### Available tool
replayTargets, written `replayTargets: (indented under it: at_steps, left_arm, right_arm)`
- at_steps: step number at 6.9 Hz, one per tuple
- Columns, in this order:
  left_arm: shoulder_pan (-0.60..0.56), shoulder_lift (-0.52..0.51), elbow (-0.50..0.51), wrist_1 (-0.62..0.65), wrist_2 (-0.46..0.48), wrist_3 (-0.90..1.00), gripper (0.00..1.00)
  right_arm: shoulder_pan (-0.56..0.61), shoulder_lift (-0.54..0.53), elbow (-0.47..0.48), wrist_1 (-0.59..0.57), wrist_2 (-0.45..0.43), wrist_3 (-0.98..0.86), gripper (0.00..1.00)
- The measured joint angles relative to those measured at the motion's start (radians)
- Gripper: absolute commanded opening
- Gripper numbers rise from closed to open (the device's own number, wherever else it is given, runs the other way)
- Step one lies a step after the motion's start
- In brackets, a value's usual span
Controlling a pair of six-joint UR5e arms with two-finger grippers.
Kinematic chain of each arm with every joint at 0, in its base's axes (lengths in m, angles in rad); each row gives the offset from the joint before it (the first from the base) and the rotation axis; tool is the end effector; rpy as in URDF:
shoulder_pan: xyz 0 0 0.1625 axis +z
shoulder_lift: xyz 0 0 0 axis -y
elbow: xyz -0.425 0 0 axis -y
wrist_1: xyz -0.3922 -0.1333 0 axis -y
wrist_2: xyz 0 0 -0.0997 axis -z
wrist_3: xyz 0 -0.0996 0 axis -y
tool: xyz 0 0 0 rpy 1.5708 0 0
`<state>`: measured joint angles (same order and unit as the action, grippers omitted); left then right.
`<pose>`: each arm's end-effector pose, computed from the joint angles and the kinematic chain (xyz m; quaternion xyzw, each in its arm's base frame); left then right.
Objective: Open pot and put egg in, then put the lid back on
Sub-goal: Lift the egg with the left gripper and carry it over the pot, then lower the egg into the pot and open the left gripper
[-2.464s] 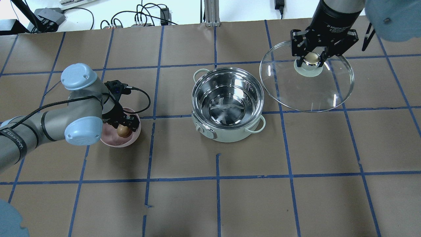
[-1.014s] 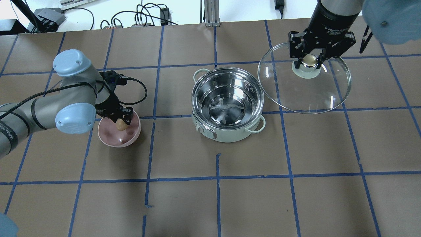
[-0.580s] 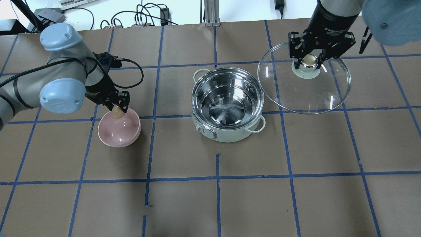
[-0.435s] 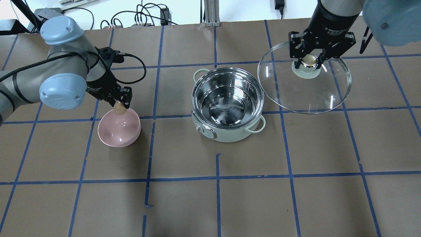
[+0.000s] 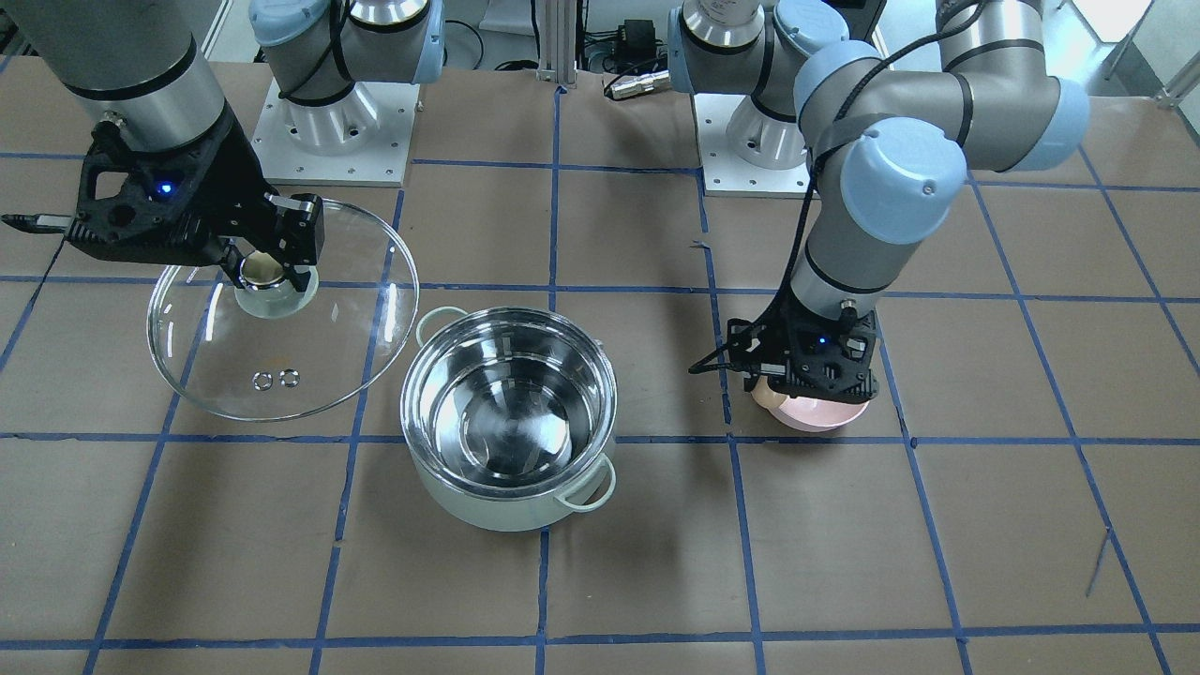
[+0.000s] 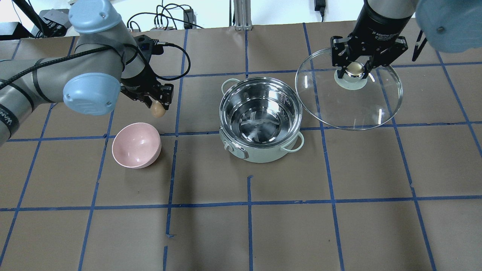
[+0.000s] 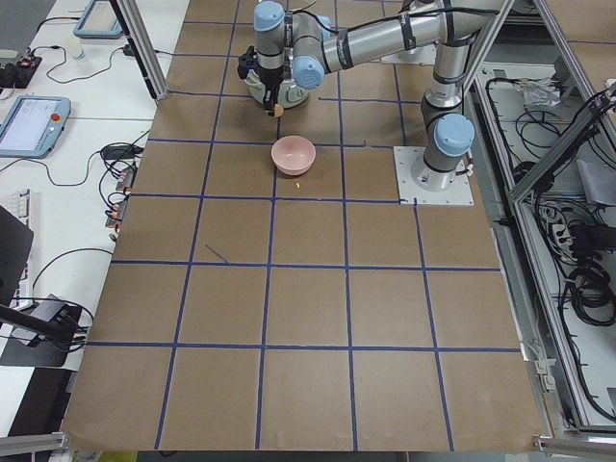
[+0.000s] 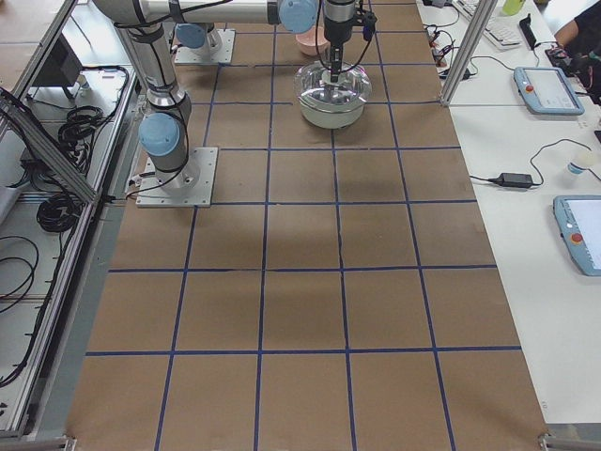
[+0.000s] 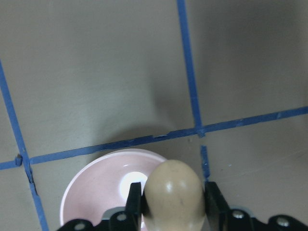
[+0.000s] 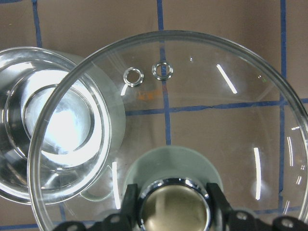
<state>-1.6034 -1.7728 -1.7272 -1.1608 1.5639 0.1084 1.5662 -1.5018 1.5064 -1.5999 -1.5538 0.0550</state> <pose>-0.1521 -0.5526 0.3470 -0.0705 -0.9972 0.0259 0.0025 0.1326 -0.5242 0.4876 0.0297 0.9994 -0.0120 0.0088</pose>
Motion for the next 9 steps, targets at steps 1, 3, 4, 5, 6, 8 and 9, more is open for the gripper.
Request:
replayTargets:
  at_steps: [1, 3, 4, 5, 6, 8, 9]
  left_arm:
    - [-0.059, -0.007, 0.032, 0.004, -0.002, -0.068, 0.19]
    - [-0.179, -0.020, 0.073, 0.015, -0.004, -0.174, 0.19]
    - [-0.230, -0.030, 0.080, 0.032, -0.004, -0.217, 0.19]
    - [-0.273, -0.052, 0.081, 0.072, -0.005, -0.244, 0.18]
    - [-0.308, -0.079, 0.081, 0.117, -0.004, -0.268, 0.18]
    - [-0.336, -0.116, 0.069, 0.161, 0.003, -0.292, 0.18]
    - [-0.339, -0.127, 0.065, 0.167, 0.006, -0.294, 0.19]
  right_arm:
    - [-0.001, 0.000, 0.000, 0.000, -0.001, -0.001, 0.12]
    - [-0.003, 0.000, 0.001, 0.000, -0.002, -0.002, 0.12]
    - [-0.003, 0.000, 0.001, 0.000, -0.003, -0.002, 0.12]
    - [-0.004, 0.001, 0.001, 0.000, -0.004, -0.002, 0.12]
    - [-0.005, 0.001, 0.001, 0.000, -0.005, -0.003, 0.12]
    - [-0.008, 0.001, 0.002, 0.000, -0.008, -0.003, 0.12]
    - [-0.010, 0.002, 0.002, 0.000, -0.011, -0.004, 0.12]
